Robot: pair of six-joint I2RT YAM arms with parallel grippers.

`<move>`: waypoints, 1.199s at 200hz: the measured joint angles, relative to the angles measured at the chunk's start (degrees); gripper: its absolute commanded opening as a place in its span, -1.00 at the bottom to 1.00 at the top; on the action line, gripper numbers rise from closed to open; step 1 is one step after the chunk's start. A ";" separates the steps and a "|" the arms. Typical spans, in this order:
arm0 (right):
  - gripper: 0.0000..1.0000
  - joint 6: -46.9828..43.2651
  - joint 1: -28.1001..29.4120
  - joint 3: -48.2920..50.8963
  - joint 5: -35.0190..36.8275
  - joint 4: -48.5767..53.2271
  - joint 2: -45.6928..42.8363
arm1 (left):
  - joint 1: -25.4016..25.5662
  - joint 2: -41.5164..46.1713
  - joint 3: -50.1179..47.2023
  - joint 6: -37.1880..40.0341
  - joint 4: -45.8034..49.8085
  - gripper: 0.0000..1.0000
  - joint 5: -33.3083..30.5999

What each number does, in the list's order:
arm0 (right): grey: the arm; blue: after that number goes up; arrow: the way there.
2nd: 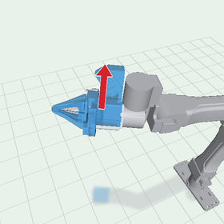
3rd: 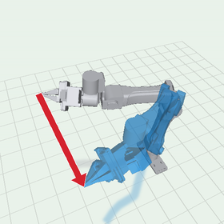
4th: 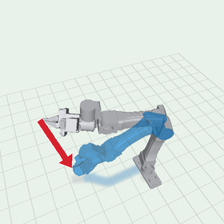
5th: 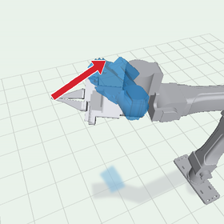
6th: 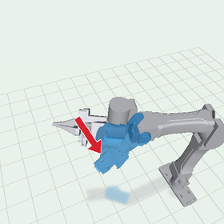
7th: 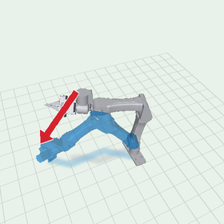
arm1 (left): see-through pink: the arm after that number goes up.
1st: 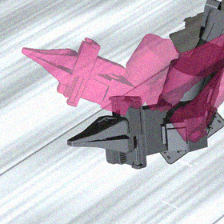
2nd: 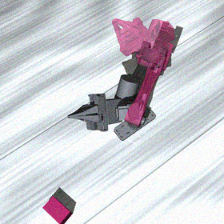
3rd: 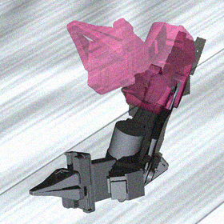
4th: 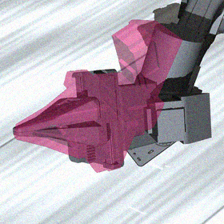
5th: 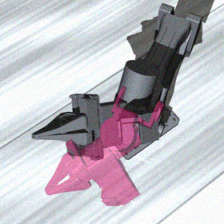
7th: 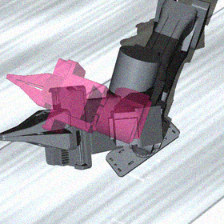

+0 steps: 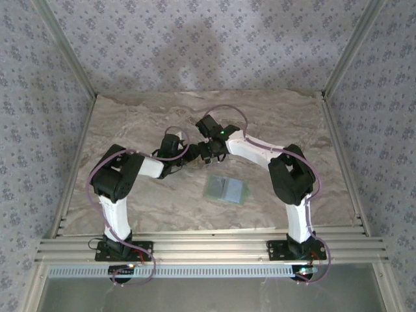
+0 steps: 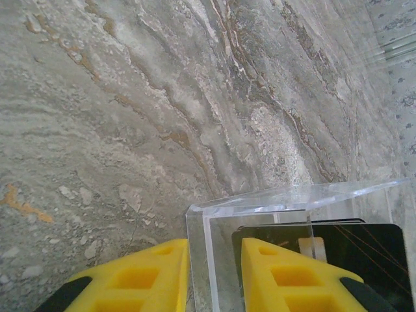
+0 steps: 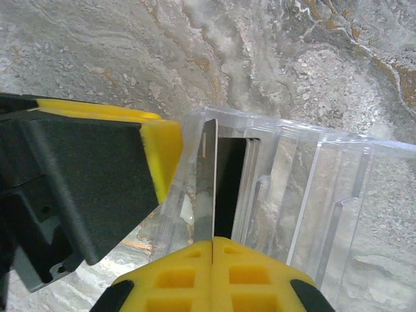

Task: Put the credit cards into the card holder
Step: Pick up the credit card from the storage box.

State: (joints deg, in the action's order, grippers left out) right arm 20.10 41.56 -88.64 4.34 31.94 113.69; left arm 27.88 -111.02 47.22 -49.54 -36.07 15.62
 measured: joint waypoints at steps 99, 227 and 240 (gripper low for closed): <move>-1.00 1.14 -3.91 5.01 -7.32 -1.16 -4.79 | 0.09 -0.15 0.26 0.00 0.04 -0.45 0.04; -1.00 12.13 -11.85 16.76 -25.29 -12.15 -12.90 | 0.37 0.35 -0.70 0.83 -1.18 -0.36 0.48; -1.00 13.60 -12.44 17.49 -26.23 -12.94 -12.90 | 0.79 1.14 -1.27 1.33 -0.59 -0.33 0.46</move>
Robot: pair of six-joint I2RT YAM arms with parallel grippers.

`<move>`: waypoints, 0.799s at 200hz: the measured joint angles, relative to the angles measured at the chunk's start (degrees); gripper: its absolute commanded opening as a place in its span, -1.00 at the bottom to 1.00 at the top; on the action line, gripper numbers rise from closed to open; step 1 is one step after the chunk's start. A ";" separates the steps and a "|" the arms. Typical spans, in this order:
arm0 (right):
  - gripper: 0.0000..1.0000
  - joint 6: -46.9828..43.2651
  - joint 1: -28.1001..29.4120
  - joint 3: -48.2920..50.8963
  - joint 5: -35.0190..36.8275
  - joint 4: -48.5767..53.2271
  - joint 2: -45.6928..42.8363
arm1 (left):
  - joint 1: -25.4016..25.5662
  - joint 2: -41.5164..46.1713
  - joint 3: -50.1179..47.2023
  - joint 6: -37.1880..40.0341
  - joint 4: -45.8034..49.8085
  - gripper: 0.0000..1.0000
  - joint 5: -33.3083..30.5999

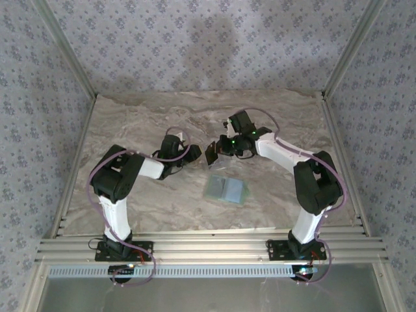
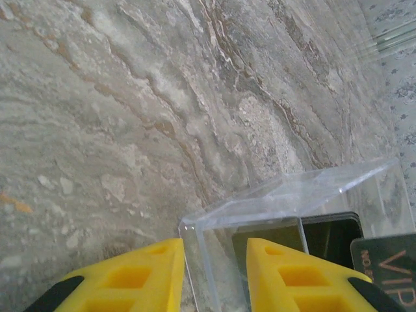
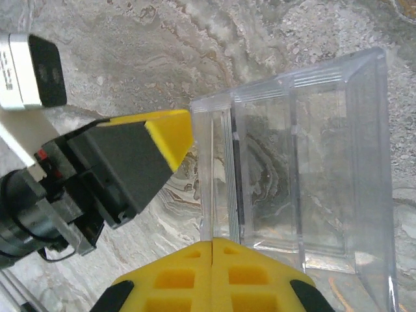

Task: Put the credit cards into the card holder
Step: Pick up the credit card from the storage box.

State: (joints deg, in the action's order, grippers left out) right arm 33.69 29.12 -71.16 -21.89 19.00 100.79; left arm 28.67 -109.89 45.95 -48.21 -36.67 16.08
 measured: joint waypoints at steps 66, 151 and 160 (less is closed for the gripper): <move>-1.00 3.21 -0.63 2.01 -0.44 -1.33 -1.36 | 4.00 6.84 -3.02 3.89 9.88 -0.20 -0.28; -1.00 3.19 0.15 10.29 1.95 -0.31 -17.46 | 11.72 19.87 -4.66 13.25 25.88 0.04 -6.64; -1.00 3.21 0.15 12.24 2.03 -0.11 -19.67 | 12.37 19.80 -4.22 14.12 27.12 0.04 -7.04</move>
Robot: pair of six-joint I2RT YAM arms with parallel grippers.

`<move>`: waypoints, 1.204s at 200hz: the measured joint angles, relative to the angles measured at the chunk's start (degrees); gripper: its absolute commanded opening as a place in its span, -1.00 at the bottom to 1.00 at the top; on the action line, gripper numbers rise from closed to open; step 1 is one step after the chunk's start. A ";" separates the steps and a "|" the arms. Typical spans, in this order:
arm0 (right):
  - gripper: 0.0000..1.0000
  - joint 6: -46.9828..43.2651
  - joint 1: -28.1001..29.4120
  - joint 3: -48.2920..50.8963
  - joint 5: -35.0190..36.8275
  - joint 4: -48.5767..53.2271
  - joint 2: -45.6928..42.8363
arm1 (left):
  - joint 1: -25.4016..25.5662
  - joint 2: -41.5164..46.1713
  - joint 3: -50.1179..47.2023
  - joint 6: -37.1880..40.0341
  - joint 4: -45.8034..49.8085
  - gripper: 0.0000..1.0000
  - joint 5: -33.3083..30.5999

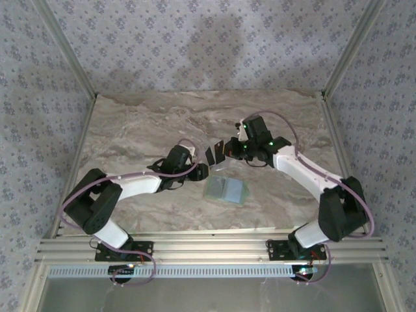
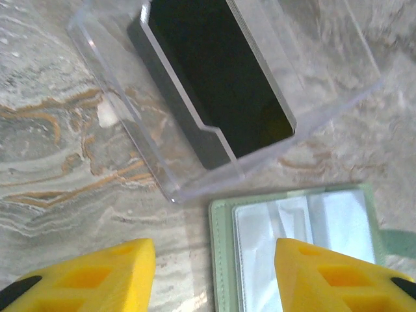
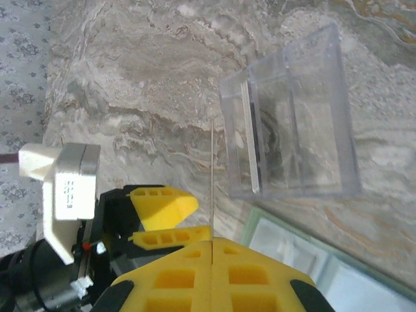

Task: Put the credit cards into the card holder
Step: Pick up the credit card from the storage box, then insert the credit card into the card slot.

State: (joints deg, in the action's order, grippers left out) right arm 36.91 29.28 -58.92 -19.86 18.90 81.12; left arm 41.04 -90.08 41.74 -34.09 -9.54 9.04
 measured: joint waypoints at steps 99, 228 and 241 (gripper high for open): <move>-1.00 -0.07 -0.07 18.88 -2.73 0.98 -12.85 | 4.13 -8.44 5.79 3.65 4.63 0.02 -3.26; -1.00 -1.66 -0.28 26.16 -8.24 -6.32 -8.87 | 8.28 -10.58 9.57 3.91 9.57 -0.08 -12.83; -1.00 -1.77 -0.33 26.18 -8.52 -6.93 -8.02 | 8.63 -10.80 9.92 3.91 10.03 -0.09 -13.64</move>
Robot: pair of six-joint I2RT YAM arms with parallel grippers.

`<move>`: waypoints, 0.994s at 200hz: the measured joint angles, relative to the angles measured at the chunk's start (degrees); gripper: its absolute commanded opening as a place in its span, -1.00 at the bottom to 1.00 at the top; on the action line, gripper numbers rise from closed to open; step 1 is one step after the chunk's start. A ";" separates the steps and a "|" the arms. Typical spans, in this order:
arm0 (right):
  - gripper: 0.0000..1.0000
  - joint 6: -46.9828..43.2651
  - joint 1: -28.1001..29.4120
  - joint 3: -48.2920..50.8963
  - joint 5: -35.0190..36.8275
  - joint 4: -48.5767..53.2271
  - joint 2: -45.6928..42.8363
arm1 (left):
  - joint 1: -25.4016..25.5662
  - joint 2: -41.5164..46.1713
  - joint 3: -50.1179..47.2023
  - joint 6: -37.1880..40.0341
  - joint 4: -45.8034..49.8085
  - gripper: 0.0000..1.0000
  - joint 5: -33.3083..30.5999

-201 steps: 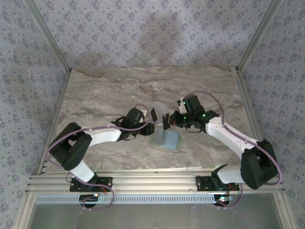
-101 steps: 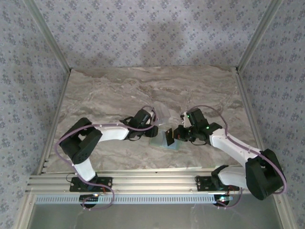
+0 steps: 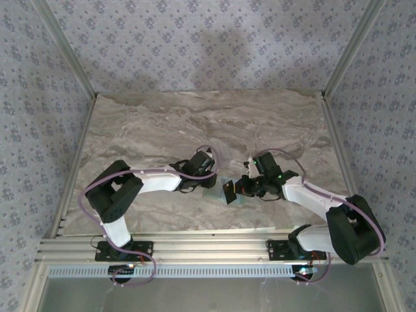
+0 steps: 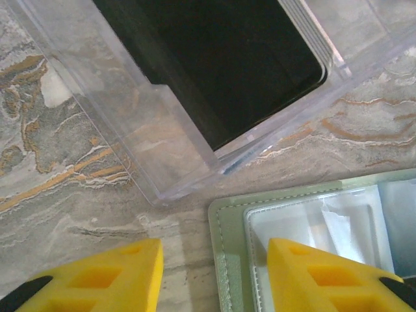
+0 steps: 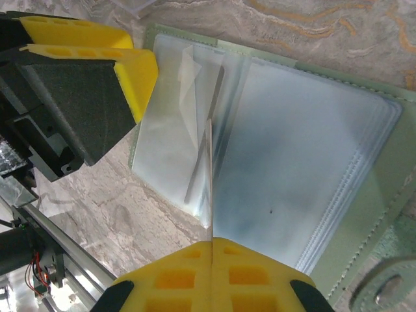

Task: Put the credit cards into the card holder
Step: Insert the credit card into the card slot.

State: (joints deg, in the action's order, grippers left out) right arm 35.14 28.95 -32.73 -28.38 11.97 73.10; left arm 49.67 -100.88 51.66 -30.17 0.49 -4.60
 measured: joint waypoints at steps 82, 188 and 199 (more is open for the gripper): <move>-1.00 0.02 -1.14 0.17 -1.29 -1.99 1.29 | 0.39 -0.26 0.50 -0.33 1.05 -0.19 -1.77; -1.00 0.68 -1.18 2.21 -3.56 -3.98 1.03 | 0.70 -0.26 0.48 -0.48 1.03 -0.20 -2.34; -1.00 1.01 -1.16 2.21 -4.02 -4.52 1.53 | 0.70 -0.26 0.48 -0.48 1.03 -0.20 -2.34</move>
State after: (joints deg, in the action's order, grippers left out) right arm 36.14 27.79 -30.52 -32.40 7.44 74.63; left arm 50.37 -101.14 52.14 -30.65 1.52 -6.94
